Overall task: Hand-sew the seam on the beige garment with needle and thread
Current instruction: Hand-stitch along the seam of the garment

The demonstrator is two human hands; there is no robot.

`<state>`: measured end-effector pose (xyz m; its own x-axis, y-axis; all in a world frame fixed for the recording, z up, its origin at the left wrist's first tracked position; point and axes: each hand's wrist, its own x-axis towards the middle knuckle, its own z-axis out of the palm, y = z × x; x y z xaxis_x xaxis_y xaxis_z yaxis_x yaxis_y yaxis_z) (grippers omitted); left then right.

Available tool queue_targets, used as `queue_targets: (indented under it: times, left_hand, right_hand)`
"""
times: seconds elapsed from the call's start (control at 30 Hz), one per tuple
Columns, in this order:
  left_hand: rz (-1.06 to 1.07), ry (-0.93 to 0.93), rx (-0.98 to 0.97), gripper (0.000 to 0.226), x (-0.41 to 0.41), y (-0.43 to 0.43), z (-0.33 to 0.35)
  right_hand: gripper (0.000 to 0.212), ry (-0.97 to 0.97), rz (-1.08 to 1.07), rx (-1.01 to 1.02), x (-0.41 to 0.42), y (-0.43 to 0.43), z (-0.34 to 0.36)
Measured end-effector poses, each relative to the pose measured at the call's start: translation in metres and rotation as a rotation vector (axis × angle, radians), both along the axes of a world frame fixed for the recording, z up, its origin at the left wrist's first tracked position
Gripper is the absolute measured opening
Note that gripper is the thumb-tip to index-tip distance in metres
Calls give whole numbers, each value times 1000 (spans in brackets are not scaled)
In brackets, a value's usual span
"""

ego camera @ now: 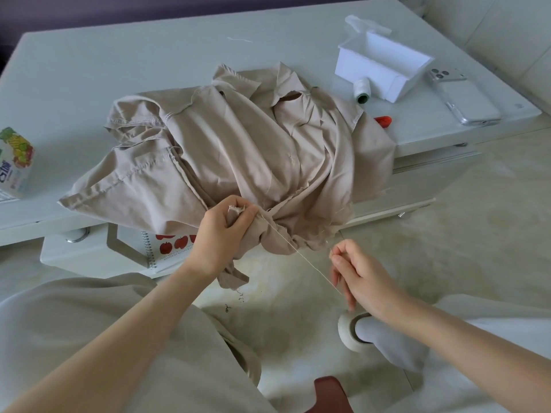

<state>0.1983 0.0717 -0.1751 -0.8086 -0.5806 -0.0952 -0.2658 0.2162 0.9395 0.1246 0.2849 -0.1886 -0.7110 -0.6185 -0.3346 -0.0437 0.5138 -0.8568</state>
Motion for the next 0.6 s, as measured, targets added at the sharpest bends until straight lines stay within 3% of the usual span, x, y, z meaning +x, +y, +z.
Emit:
queue_targets:
  times: [0.23,0.43,0.6]
  left_hand:
    - [-33,27,63,16,3,2,6]
    - [-47,48,37,13,6,2,8]
    - [-24,79,41,8,7,2,9]
  right_hand:
    - [18,377,-2,-159,-1,-31,14]
    - [13,274,48,-260,2,-56,33]
    - [15,232,40,-185,3,-64,37]
